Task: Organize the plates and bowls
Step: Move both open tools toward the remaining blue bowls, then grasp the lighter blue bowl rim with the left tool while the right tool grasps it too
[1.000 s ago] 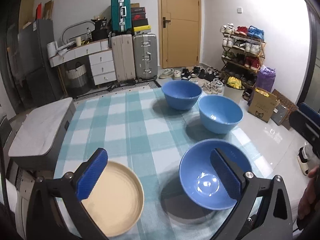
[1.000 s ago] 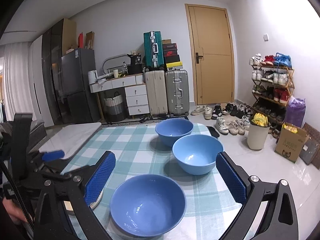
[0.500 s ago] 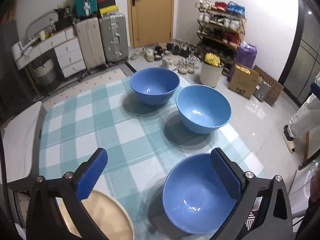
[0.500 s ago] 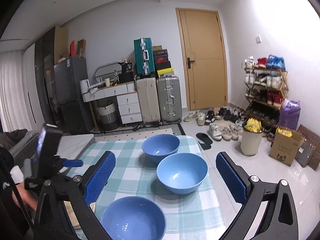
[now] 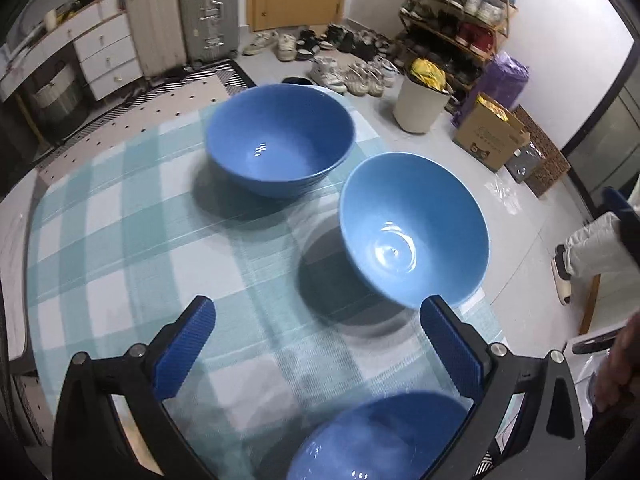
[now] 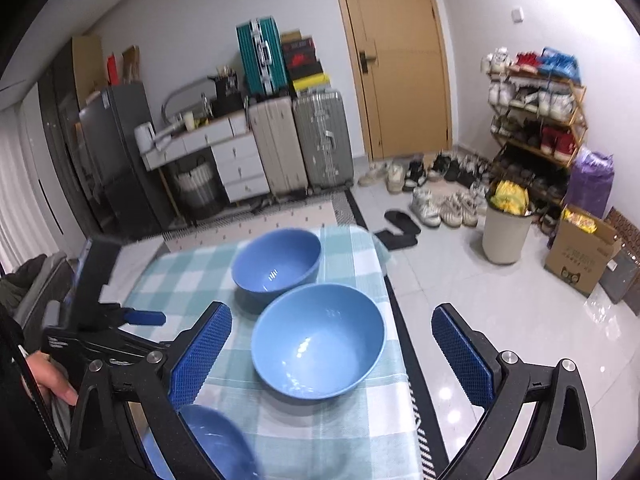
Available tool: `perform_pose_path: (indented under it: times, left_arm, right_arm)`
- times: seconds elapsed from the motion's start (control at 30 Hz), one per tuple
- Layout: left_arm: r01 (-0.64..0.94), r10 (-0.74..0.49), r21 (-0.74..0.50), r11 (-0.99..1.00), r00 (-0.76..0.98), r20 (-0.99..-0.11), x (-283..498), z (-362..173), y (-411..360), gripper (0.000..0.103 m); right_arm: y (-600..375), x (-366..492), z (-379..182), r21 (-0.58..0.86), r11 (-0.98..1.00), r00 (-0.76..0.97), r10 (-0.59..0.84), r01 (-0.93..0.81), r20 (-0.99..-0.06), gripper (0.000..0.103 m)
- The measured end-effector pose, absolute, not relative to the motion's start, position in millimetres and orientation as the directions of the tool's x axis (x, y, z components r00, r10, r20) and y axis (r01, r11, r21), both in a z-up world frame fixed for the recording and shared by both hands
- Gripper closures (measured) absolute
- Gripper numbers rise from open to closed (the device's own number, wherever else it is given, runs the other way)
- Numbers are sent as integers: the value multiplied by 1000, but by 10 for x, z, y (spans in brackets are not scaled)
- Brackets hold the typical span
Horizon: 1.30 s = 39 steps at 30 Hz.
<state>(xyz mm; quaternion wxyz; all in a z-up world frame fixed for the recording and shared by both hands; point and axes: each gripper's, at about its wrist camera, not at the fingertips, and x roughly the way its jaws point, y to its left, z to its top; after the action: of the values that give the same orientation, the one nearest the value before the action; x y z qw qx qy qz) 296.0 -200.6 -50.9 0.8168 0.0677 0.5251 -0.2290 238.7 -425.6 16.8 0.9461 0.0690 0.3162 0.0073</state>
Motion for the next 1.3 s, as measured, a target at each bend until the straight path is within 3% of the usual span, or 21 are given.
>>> perform_pose_path:
  times: [0.63, 0.67, 0.77, 0.83, 1.0, 1.07, 1.1, 1.3]
  left_arm:
    - [475, -287, -159, 866, 210, -935, 3396, -884, -2464, 9]
    - [474, -293, -169, 864, 199, -935, 3407, -901, -2472, 10]
    - [464, -316, -212, 860, 160, -935, 3435, -940, -2489, 27]
    - [456, -318, -223, 861, 143, -937, 3454, -971, -2493, 32]
    - [440, -327, -250, 863, 107, -939, 3479, -1020, -2491, 56]
    - [437, -361, -290, 851, 86, -929, 3490, -1024, -2487, 59]
    - [438, -380, -311, 844, 77, -922, 3498, -1024, -2477, 64]
    - [443, -365, -296, 846, 77, -928, 3484, -1030, -2503, 73]
  right_arm:
    - [-4686, 3620, -1131, 164, 984, 593, 93, 67, -800, 1]
    - [-4695, 3656, -1170, 162, 984, 586, 90, 72, -805, 2]
    - [-4690, 3694, -1246, 181, 982, 568, 117, 56, -815, 4]
    - [-4678, 3704, -1287, 174, 983, 560, 115, 53, -821, 8]
    - [-4697, 3725, -1383, 202, 978, 531, 143, 55, -835, 24]
    - [-4709, 3728, -1410, 230, 972, 519, 171, 52, -838, 30]
    - [-4711, 3737, -1437, 246, 968, 504, 185, 57, -844, 38]
    - [-4700, 3719, -1471, 247, 967, 488, 183, 68, -853, 53]
